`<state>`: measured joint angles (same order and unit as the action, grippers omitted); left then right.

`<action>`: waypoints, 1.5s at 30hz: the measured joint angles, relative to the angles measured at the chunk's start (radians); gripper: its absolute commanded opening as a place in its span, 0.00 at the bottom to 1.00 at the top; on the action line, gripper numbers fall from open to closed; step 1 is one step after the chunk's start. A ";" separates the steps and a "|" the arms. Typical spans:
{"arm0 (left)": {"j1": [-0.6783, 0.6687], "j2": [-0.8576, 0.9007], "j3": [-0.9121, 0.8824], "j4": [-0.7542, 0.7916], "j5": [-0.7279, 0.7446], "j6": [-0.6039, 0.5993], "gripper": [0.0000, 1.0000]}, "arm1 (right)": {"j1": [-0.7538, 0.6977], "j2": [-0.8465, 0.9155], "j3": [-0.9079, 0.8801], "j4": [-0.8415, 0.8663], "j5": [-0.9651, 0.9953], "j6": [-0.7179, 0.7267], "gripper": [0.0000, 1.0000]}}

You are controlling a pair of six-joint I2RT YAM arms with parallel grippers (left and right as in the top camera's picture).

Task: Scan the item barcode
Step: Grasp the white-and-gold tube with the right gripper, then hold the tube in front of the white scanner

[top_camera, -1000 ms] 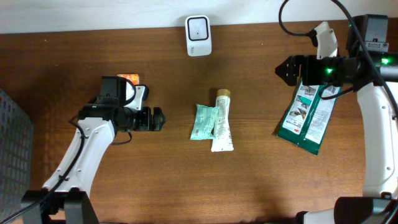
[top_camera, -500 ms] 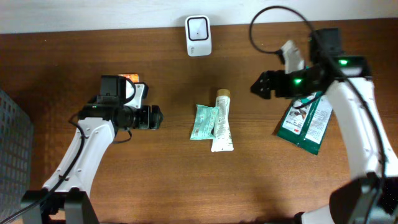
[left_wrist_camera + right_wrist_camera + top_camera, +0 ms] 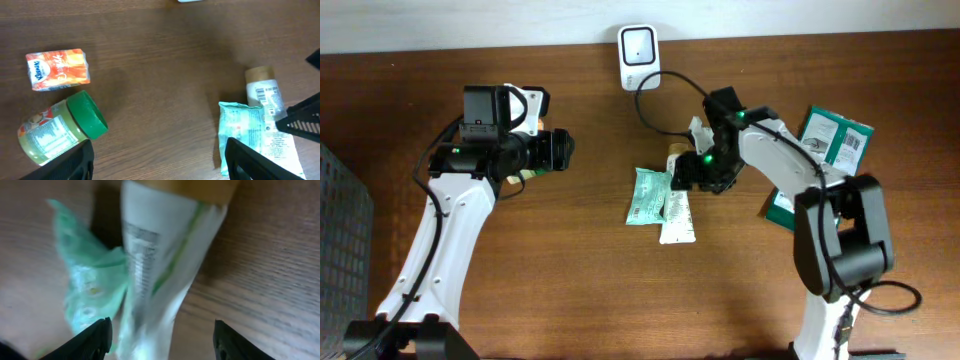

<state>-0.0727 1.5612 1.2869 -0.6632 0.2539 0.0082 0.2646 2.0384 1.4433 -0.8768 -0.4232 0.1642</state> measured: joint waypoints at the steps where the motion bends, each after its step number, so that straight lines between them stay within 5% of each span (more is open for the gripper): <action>1: 0.000 0.000 0.000 0.001 -0.005 0.003 0.82 | 0.000 0.003 -0.029 0.024 -0.011 -0.011 0.61; 5: 0.000 0.000 0.000 0.001 -0.013 0.007 0.85 | -0.001 0.003 -0.105 0.093 -0.077 -0.038 0.43; 6: 0.000 0.000 0.000 0.001 -0.021 0.007 0.80 | -0.002 0.003 -0.108 0.093 -0.087 -0.039 0.33; 7: 0.000 0.000 0.000 0.002 -0.026 0.007 0.79 | -0.003 0.003 -0.109 0.096 -0.096 -0.043 0.12; 8: 0.000 0.000 0.000 0.001 -0.027 0.010 0.92 | -0.004 0.003 -0.111 0.096 -0.106 -0.042 0.04; 9: 0.000 0.000 0.000 0.001 -0.029 0.010 0.99 | -0.005 0.003 -0.111 0.095 -0.111 -0.043 0.04; 21: 0.000 0.000 0.000 -0.003 -0.035 0.014 0.99 | -0.135 -0.189 -0.032 -0.054 -0.287 -0.219 0.04; 31: 0.000 0.000 0.000 -0.006 -0.035 0.014 0.99 | -0.131 -0.196 0.103 -0.292 -0.369 -0.349 0.04; 39: 0.000 0.000 0.000 -0.006 -0.035 0.014 0.99 | -0.131 -0.196 0.111 -0.295 -0.346 -0.362 0.04; 45: 0.000 0.000 0.000 -0.005 -0.035 0.014 0.99 | -0.079 -0.196 0.424 -0.324 -0.301 -0.323 0.04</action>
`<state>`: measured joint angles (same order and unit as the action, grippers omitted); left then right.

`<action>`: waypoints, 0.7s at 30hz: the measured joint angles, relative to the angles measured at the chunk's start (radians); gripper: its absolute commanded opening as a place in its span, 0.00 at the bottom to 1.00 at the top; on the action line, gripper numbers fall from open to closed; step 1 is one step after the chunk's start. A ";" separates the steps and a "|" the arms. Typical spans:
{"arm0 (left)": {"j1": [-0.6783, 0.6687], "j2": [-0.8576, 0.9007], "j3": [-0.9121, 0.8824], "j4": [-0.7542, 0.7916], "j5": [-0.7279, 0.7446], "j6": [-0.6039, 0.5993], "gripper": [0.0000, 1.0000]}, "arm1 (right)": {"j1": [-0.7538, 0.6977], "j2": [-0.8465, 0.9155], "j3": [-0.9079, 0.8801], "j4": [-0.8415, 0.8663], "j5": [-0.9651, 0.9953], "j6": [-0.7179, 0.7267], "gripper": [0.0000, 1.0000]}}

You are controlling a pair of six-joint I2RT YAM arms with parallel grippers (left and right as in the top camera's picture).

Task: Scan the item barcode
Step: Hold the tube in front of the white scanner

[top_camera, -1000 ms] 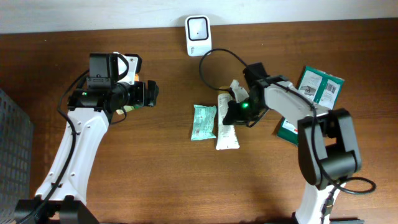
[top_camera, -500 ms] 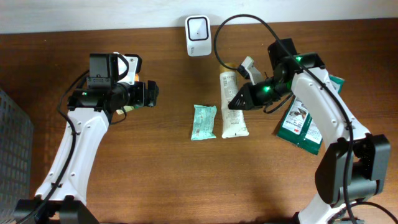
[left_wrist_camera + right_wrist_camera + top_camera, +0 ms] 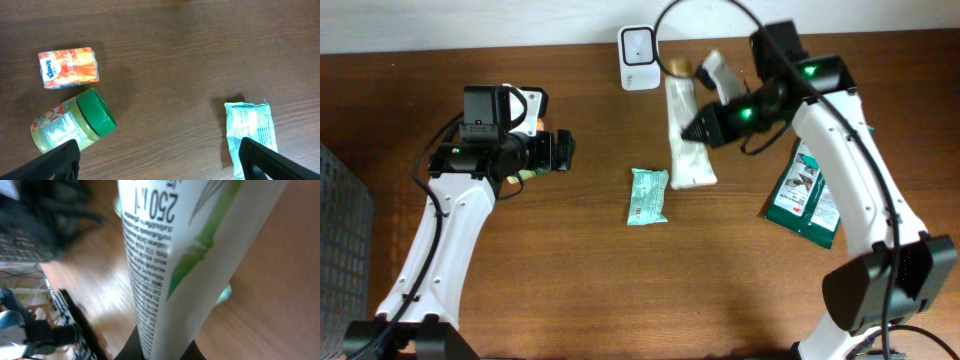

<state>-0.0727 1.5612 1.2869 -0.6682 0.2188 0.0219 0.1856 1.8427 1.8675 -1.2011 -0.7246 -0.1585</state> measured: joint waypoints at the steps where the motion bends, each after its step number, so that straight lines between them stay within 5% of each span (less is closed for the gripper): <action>1: 0.000 0.000 0.000 0.000 0.000 0.000 0.99 | 0.002 -0.003 0.047 0.000 -0.029 0.000 0.04; 8: 0.000 0.000 0.000 0.000 0.000 0.000 0.99 | 0.008 -0.006 0.070 0.014 -0.039 0.014 0.04; 14: 0.000 0.000 0.000 -0.001 0.000 0.000 0.99 | 0.148 0.040 0.072 0.371 0.625 0.105 0.04; 17: 0.000 0.000 0.000 0.000 0.000 0.000 0.99 | 0.203 0.168 0.073 0.629 0.966 0.039 0.04; 21: 0.000 0.000 0.000 0.002 -0.003 0.000 0.99 | 0.209 0.344 0.073 0.908 1.146 -0.148 0.04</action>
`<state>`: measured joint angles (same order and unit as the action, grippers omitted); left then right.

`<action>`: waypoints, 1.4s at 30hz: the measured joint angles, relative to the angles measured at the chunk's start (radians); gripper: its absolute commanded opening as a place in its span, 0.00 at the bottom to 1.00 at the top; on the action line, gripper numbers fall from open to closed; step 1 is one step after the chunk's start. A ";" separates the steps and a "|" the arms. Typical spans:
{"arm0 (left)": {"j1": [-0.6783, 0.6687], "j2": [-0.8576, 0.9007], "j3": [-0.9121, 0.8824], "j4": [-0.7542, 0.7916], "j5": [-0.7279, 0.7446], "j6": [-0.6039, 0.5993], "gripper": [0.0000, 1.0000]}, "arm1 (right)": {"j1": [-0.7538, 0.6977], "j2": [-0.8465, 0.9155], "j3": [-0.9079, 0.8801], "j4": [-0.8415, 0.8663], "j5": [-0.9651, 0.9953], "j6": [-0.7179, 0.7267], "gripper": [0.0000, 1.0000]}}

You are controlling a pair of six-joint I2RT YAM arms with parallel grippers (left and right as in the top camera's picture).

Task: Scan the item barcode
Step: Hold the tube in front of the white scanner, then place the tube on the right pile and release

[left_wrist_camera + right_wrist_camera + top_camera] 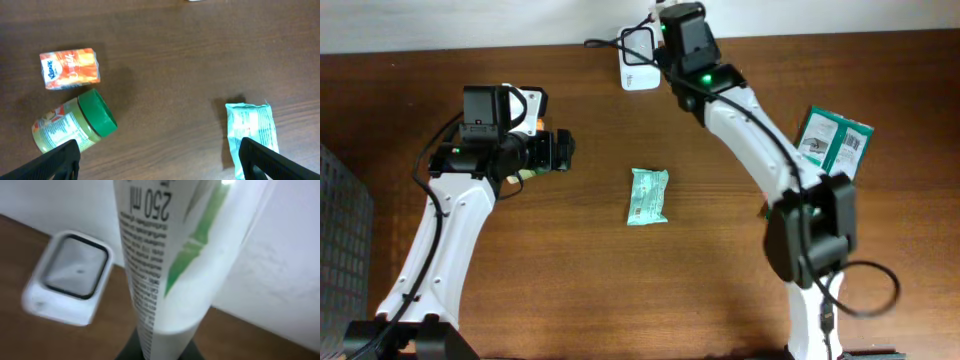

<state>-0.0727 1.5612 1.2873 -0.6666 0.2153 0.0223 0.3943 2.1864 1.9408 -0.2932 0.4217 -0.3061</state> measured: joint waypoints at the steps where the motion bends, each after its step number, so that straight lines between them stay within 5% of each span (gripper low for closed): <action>1: 0.000 0.000 0.000 -0.003 -0.001 0.000 0.99 | 0.000 0.038 0.000 0.041 0.021 -0.046 0.04; 10: 0.000 0.000 0.000 -0.002 -0.004 0.000 0.99 | 0.043 0.292 -0.001 0.384 0.187 -0.523 0.04; 19: 0.000 0.000 0.000 -0.002 -0.004 0.000 0.99 | 0.061 0.301 -0.001 0.401 0.245 -0.579 0.04; 25: 0.000 0.000 0.000 -0.003 -0.003 0.000 0.99 | 0.057 0.254 -0.002 0.186 0.210 -0.403 0.04; 31: 0.000 0.000 0.000 -0.003 -0.003 0.000 0.99 | -0.006 -0.069 -0.001 -0.271 -0.074 0.000 0.04; 38: 0.000 0.000 0.000 -0.002 -0.004 0.000 0.99 | -0.273 -0.256 0.005 -0.879 -0.465 0.302 0.04; 42: 0.000 0.000 0.000 -0.002 -0.004 0.000 0.99 | -0.415 -0.251 -0.105 -0.967 -0.518 0.334 0.04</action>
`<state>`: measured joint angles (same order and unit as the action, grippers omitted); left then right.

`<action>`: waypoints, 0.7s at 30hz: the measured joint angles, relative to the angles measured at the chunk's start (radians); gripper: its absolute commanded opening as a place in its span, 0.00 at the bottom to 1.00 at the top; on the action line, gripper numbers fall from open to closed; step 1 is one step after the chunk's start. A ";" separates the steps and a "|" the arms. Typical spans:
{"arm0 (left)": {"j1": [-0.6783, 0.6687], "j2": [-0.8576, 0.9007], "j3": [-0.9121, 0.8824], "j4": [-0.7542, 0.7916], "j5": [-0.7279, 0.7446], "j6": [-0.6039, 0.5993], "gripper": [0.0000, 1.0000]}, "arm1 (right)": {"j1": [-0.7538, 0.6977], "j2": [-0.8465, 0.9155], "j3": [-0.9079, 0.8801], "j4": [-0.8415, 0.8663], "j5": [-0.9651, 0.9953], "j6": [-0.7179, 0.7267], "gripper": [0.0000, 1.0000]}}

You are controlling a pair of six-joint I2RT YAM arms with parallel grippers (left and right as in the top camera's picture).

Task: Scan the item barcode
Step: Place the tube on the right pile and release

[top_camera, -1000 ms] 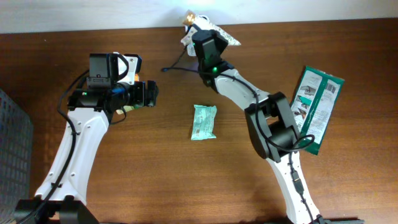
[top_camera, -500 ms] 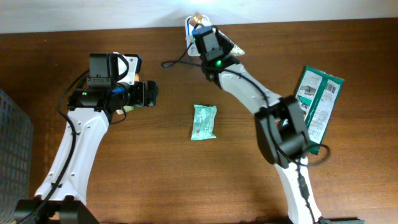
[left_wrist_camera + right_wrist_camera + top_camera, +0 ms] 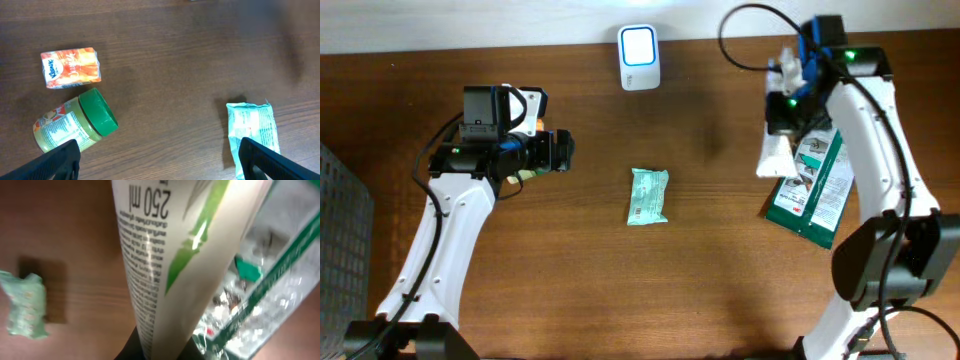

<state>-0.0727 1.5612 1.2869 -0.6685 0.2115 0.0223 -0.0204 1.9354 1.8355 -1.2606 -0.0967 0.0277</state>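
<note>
My right gripper [image 3: 788, 104] is shut on a white tube [image 3: 772, 155] with a green stripe and "250 ml" print [image 3: 175, 255]. It holds the tube over the left edge of a dark green packet [image 3: 812, 185] at the right of the table. In the right wrist view the tube hides the right gripper [image 3: 160, 347] almost wholly. The white scanner [image 3: 638, 45] stands at the back edge, its window lit. My left gripper [image 3: 563, 150] hangs open over the left side of the table, nothing between its fingers [image 3: 60, 160].
A mint-green pouch [image 3: 648, 196] lies mid-table and also shows in the left wrist view [image 3: 252, 132]. An orange Kleenex pack [image 3: 70, 67] and a green-lidded jar [image 3: 75, 125] lie under the left arm. A dark basket edge [image 3: 340, 230] is at the far left.
My right gripper, still shut on the tube, has moved from in front of the scanner at the back to the right side, over the dark green packet. The left arm has not moved.
First my right gripper was open round the tube lying beside the mint pouch mid-table. Then it held the tube lifted near the scanner, then right in front of the scanner window. Now the tube hangs over the green packet at the right.
</note>
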 measured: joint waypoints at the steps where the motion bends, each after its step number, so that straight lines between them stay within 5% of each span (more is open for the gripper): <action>1: 0.000 0.000 0.000 0.001 0.000 0.000 0.99 | -0.025 0.000 -0.045 0.005 -0.004 0.001 0.04; 6: 0.000 0.000 0.000 0.001 0.000 0.000 0.99 | -0.177 0.005 -0.267 0.115 -0.018 0.026 0.05; 9: 0.000 0.000 0.000 -0.001 0.000 0.000 0.99 | -0.243 0.007 -0.358 0.176 -0.019 0.030 0.43; 10: 0.000 0.000 0.000 0.000 0.000 0.000 0.99 | -0.249 0.006 -0.365 0.178 -0.018 0.031 0.47; 21: 0.000 0.000 0.000 0.000 0.000 0.000 0.99 | -0.132 0.006 -0.256 0.047 -0.385 -0.082 0.59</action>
<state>-0.0727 1.5612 1.2869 -0.6685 0.2115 0.0219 -0.1520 1.9419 1.5799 -1.2140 -0.4812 -0.0547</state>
